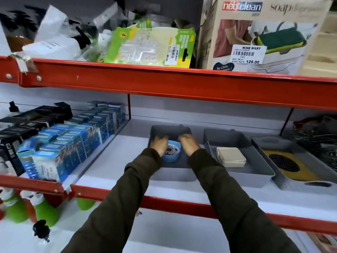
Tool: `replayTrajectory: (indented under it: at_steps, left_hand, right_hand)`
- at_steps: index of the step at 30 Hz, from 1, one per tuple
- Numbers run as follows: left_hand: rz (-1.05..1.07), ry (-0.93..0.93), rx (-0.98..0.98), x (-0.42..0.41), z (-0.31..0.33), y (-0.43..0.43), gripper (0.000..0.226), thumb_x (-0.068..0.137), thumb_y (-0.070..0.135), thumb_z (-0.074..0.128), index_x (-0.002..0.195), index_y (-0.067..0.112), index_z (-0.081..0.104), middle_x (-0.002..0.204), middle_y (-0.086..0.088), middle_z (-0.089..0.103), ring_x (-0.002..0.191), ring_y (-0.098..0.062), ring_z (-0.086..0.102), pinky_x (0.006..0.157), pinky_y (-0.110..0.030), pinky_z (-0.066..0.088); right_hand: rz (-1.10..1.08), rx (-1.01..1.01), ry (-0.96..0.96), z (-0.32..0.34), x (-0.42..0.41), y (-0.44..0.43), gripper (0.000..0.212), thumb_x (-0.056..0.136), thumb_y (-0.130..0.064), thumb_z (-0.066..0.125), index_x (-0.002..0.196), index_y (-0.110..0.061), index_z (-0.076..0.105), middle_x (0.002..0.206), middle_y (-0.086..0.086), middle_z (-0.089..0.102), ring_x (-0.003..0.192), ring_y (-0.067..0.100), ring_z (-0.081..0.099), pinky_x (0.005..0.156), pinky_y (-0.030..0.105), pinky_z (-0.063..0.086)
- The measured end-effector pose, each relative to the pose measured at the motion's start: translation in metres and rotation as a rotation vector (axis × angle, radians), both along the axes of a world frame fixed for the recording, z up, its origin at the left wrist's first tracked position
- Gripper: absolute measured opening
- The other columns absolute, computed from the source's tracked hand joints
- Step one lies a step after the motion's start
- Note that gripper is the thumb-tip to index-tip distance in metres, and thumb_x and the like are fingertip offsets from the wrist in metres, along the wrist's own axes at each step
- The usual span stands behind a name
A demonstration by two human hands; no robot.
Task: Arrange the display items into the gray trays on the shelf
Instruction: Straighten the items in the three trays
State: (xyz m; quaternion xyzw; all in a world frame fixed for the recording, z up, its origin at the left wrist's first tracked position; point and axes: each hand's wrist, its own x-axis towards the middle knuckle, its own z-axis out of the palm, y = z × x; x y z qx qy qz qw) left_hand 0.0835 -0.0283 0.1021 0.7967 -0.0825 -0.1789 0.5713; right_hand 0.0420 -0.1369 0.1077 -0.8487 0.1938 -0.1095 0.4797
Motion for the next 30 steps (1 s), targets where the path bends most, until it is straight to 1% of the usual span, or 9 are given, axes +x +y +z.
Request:
replayTrajectory:
  at_steps: [4, 7, 10, 13, 15, 19, 22, 28, 30]
  left_hand:
    - [0.054, 0.333, -0.474, 0.003, 0.003, 0.002, 0.048, 0.103, 0.042, 0.034, 0.114, 0.0, 0.055, 0.123, -0.033, 0.062, 0.101, -0.036, 0.06, 0.111, -0.046, 0.044]
    - [0.093, 0.327, -0.471, 0.007, -0.002, 0.006, 0.046, 0.102, 0.045, 0.037, 0.096, 0.004, 0.055, 0.087, -0.022, 0.07, 0.079, -0.032, 0.062, 0.099, -0.041, 0.051]
    - [0.109, 0.305, -0.389, 0.01, 0.0, 0.007, 0.042, 0.103, 0.043, 0.037, 0.085, 0.008, 0.053, 0.059, -0.011, 0.074, 0.076, -0.027, 0.063, 0.079, -0.033, 0.053]
    - [0.043, 0.112, -0.155, 0.01, -0.001, -0.003, 0.055, 0.102, 0.044, 0.033, 0.137, 0.005, 0.05, 0.137, -0.019, 0.061, 0.125, -0.033, 0.057, 0.114, -0.04, 0.041]
    - [0.019, -0.124, 0.002, 0.001, 0.004, -0.015, 0.056, 0.103, 0.039, 0.034, 0.152, 0.012, 0.036, 0.158, -0.014, 0.038, 0.144, -0.032, 0.04, 0.123, -0.036, 0.027]
    - [-0.155, -0.363, -0.005, -0.03, 0.014, -0.057, 0.049, 0.102, 0.021, 0.041, 0.151, 0.016, 0.042, 0.158, -0.009, 0.04, 0.147, -0.026, 0.037, 0.125, -0.033, 0.025]
    - [-0.334, -0.521, 0.237, -0.057, 0.015, -0.097, 0.049, 0.1, 0.014, 0.042, 0.149, 0.015, 0.046, 0.155, -0.012, 0.045, 0.144, -0.029, 0.042, 0.123, -0.034, 0.029]
    - [-0.504, -0.623, 0.715, -0.1, 0.008, -0.159, 0.047, 0.099, 0.024, 0.047, 0.144, 0.013, 0.05, 0.148, -0.013, 0.051, 0.136, -0.03, 0.049, 0.118, -0.034, 0.032]
    - [-0.477, -0.585, 0.797, -0.107, 0.005, -0.169, 0.044, 0.1, 0.027, 0.046, 0.141, 0.012, 0.053, 0.145, -0.012, 0.054, 0.135, -0.029, 0.05, 0.119, -0.036, 0.03]
  right_hand:
    - [-0.135, 0.69, -0.062, 0.004, -0.001, 0.008, 0.02, 0.096, -0.018, 0.046, 0.08, -0.013, 0.056, 0.067, 0.008, 0.053, 0.05, 0.018, 0.052, 0.033, 0.013, 0.038]
    - [-0.135, 0.778, -0.068, 0.0, -0.001, 0.004, 0.013, 0.096, -0.025, 0.046, 0.097, -0.014, 0.052, 0.062, 0.008, 0.049, 0.038, 0.016, 0.049, 0.03, 0.012, 0.035]
    - [-0.131, 0.828, -0.067, 0.001, -0.003, 0.002, 0.014, 0.094, -0.025, 0.051, 0.1, -0.013, 0.054, 0.063, 0.007, 0.059, 0.05, 0.015, 0.056, 0.04, 0.012, 0.042]
    - [-0.144, 0.582, -0.161, 0.009, -0.001, -0.016, 0.036, 0.095, -0.016, 0.051, 0.13, -0.006, 0.052, 0.116, 0.008, 0.056, 0.109, 0.024, 0.054, 0.087, 0.023, 0.045]
    - [-0.152, 0.354, -0.25, 0.02, -0.014, -0.037, 0.041, 0.096, -0.006, 0.048, 0.138, -0.005, 0.048, 0.134, 0.01, 0.051, 0.126, 0.025, 0.047, 0.095, 0.019, 0.038]
    - [-0.189, -0.105, -0.194, 0.02, -0.063, -0.096, 0.044, 0.094, -0.003, 0.041, 0.136, -0.012, 0.053, 0.146, 0.011, 0.047, 0.128, 0.023, 0.047, 0.104, 0.025, 0.035]
    - [-0.229, -0.397, 0.059, 0.008, -0.09, -0.137, 0.043, 0.094, -0.005, 0.044, 0.135, -0.01, 0.054, 0.142, 0.016, 0.053, 0.131, 0.032, 0.049, 0.108, 0.032, 0.036]
    - [-0.103, -0.593, 0.308, -0.026, -0.099, -0.173, 0.032, 0.093, -0.015, 0.048, 0.121, -0.009, 0.061, 0.128, 0.019, 0.06, 0.117, 0.035, 0.057, 0.102, 0.038, 0.045]
    - [-0.079, -0.498, 0.285, -0.035, -0.1, -0.176, 0.024, 0.093, -0.026, 0.048, 0.106, -0.014, 0.065, 0.11, 0.013, 0.067, 0.103, 0.03, 0.063, 0.1, 0.043, 0.049]
